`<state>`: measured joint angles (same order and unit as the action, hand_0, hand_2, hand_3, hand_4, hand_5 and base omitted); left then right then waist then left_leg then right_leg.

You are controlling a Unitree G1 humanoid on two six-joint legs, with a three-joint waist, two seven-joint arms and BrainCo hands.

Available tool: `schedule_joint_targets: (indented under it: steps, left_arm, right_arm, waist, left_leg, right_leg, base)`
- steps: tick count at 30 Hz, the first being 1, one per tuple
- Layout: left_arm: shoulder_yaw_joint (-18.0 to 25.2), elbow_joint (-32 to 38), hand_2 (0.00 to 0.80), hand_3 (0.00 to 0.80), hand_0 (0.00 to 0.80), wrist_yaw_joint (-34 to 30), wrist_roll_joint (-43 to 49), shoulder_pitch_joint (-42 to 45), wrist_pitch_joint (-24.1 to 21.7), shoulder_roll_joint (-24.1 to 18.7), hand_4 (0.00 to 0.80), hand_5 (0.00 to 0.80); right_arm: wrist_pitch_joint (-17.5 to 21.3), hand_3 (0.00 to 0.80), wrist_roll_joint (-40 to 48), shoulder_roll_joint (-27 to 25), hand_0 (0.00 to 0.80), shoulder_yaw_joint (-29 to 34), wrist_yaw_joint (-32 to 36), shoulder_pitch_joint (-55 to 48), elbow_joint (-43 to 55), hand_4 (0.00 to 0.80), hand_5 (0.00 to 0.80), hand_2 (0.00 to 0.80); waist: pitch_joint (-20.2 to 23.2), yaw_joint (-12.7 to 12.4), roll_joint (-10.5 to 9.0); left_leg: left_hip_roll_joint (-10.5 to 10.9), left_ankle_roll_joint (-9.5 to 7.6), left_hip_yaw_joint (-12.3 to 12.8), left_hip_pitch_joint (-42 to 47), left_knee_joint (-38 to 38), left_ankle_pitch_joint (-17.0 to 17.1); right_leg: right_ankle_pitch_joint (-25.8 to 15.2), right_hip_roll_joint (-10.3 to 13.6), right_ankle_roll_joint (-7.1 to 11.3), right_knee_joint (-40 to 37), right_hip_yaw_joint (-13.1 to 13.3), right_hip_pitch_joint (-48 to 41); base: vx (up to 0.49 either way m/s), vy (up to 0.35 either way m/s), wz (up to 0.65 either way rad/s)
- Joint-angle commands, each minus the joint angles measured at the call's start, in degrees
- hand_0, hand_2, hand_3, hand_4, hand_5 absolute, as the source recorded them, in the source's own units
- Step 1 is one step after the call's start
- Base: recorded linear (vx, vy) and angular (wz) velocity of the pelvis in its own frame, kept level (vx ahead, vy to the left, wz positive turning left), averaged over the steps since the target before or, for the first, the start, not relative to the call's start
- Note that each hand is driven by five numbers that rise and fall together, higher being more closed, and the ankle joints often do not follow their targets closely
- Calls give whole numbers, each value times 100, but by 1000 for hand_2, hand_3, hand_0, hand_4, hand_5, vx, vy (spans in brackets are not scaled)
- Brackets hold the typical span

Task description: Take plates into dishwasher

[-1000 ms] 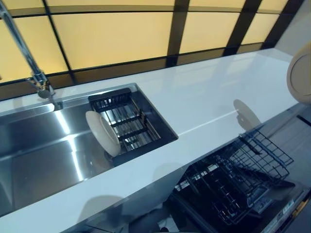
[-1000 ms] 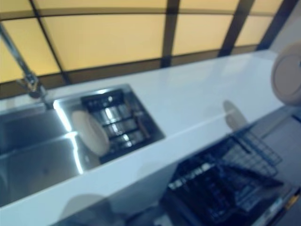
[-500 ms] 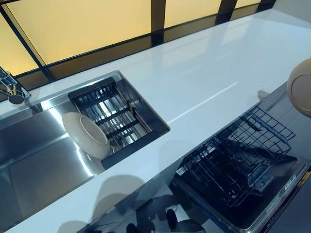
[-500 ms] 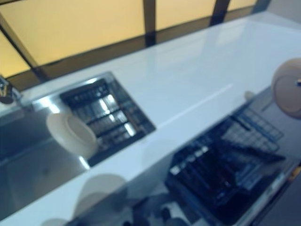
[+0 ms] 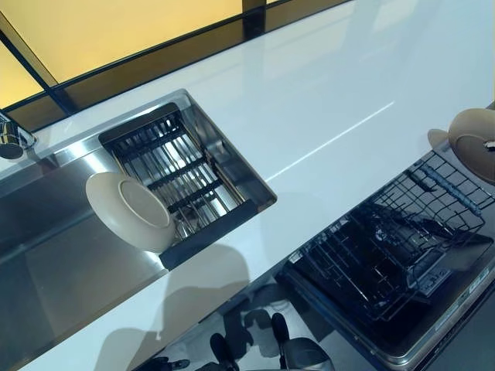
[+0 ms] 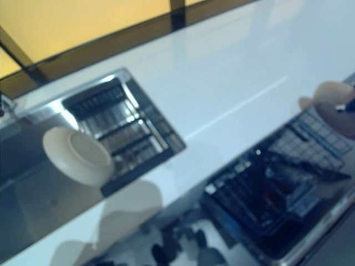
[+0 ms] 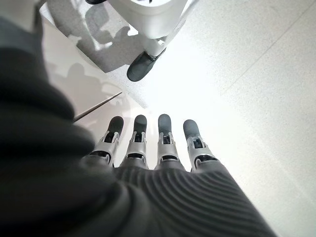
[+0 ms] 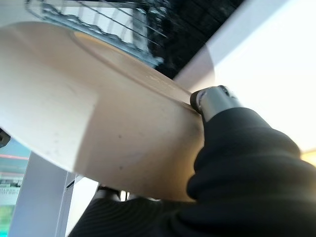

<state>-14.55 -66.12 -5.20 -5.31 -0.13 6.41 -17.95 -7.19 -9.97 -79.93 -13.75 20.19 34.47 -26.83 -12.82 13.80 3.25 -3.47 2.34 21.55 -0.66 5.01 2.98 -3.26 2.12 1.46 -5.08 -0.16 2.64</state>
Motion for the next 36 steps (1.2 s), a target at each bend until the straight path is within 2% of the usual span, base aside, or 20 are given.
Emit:
schedule_joint_targets:
  steps: [1,7,14,19,26,36]
  left_arm:
    - [5,-79,0,0,0,77,-13,-422,-84,-186,0,0]
    - [82,-22,0,0,0,46,98,-411,-10,-221,0,0]
    - [66,25,0,0,0,-15,183,-447,22,-253,0,0]
    - [-38,76,0,0,0,-12,128,-493,61,-234,0,0]
    - [-206,158,0,0,0,4,1,-500,71,-198,0,0]
    - [-403,242,0,0,0,-120,-97,-474,23,-209,0,0]
  right_arm:
    - [-44,800,-498,237,800,350,32,-196,407,800,800,800]
    - [-273,800,-770,471,800,633,389,-776,364,800,800,800]
    - [-290,800,-894,708,800,632,279,-917,169,800,800,800]
    - [-326,800,-1042,1002,800,555,-182,-962,-38,800,800,800]
    - [-358,800,-1344,1160,800,224,-976,-588,-716,800,800,800]
    - [-401,800,-1236,1163,800,-395,-1333,303,-1354,800,800,800]
  waist:
    - [184,97,-145]
    - [174,73,-128]
    - [204,17,-156]
    - [190,-17,-137]
    - [156,-132,16]
    - [102,-304,267]
  left_leg:
    - [-58,256,3,728,-10,-448]
    - [-47,260,-22,733,-1,-432]
    - [-53,241,-44,762,-1,-454]
    - [-48,218,-44,763,-4,-464]
    - [-25,213,-95,752,-8,-472]
    - [59,232,-225,663,-4,-435]
  right_leg:
    - [-450,304,648,8,25,469]
    - [-445,324,651,8,-34,433]
    - [-447,328,658,8,-60,408]
    - [-452,342,674,8,-61,407]
    - [-441,395,693,8,-105,415]
    - [-428,498,713,8,-218,459]
  base:
    - [0,0,0]
    - [-3,2,1]
    - [0,-3,1]
    - [0,0,0]
    - [-1,3,1]
    - [-20,17,5]
